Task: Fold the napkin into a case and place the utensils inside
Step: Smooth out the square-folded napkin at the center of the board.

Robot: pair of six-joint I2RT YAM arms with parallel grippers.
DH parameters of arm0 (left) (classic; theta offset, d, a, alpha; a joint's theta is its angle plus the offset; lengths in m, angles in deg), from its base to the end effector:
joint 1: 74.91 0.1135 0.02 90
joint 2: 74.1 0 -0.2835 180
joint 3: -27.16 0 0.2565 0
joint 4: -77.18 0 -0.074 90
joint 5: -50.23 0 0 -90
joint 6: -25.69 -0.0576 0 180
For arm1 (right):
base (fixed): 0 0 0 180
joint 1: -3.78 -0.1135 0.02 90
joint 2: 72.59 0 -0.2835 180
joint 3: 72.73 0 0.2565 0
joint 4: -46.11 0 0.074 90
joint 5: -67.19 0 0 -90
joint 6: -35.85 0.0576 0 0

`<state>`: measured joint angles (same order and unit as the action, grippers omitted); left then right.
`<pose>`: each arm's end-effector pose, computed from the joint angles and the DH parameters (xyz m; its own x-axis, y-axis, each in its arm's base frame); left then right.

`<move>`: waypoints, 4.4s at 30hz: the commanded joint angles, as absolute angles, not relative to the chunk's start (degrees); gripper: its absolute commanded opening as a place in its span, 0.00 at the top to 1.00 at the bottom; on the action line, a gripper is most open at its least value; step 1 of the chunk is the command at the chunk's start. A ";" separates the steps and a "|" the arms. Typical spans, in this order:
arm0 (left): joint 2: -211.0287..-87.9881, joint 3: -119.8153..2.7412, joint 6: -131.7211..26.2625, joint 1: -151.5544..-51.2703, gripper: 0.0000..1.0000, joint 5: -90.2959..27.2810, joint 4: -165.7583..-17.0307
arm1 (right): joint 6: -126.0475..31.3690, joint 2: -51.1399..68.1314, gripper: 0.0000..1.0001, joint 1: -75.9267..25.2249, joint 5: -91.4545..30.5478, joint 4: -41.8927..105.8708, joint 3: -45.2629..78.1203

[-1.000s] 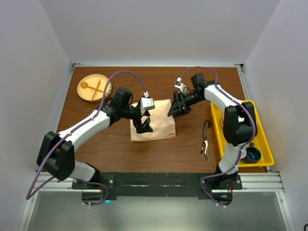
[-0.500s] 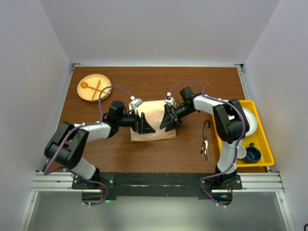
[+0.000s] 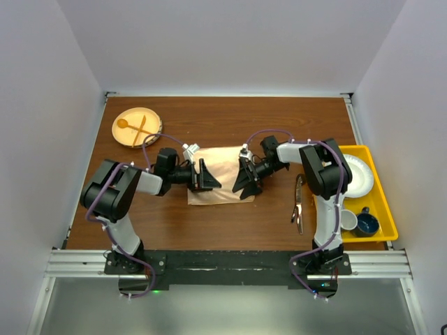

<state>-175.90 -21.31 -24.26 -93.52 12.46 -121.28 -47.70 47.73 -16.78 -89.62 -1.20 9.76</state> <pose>0.2895 -0.1455 0.1228 -0.9360 -0.1007 -0.3372 0.2715 0.4033 -0.8739 0.3315 0.1809 0.1046 -0.9508 -0.3094 0.0187 -0.1051 0.3785 0.9196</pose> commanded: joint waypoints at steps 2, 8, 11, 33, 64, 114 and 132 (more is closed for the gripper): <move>-178.08 -20.65 -25.99 -91.17 0.00 9.01 -116.36 | -55.89 47.92 0.06 -16.26 -86.53 -9.58 10.49; -177.73 -20.21 -25.02 -91.26 0.00 9.72 -118.29 | -58.28 41.15 0.02 -16.35 -90.48 -16.72 12.43; -177.64 -19.94 -25.28 -91.26 0.00 9.89 -118.56 | -58.20 39.74 0.02 -16.79 -92.16 -18.22 12.69; -178.43 -19.85 -25.02 -91.17 0.00 8.92 -117.68 | -60.11 50.97 0.02 -22.51 -93.48 -10.48 10.75; -177.88 -38.47 -29.51 -91.79 0.00 13.06 -119.34 | -29.63 55.99 0.03 -14.07 -83.81 14.92 36.50; -198.64 -53.60 -9.11 -88.80 0.00 -4.69 -120.45 | -35.43 62.24 0.66 -14.15 -49.63 6.92 40.28; -196.45 -44.03 -5.78 -80.45 0.00 -0.14 -128.48 | -39.65 64.35 0.69 -14.07 -46.72 1.82 43.27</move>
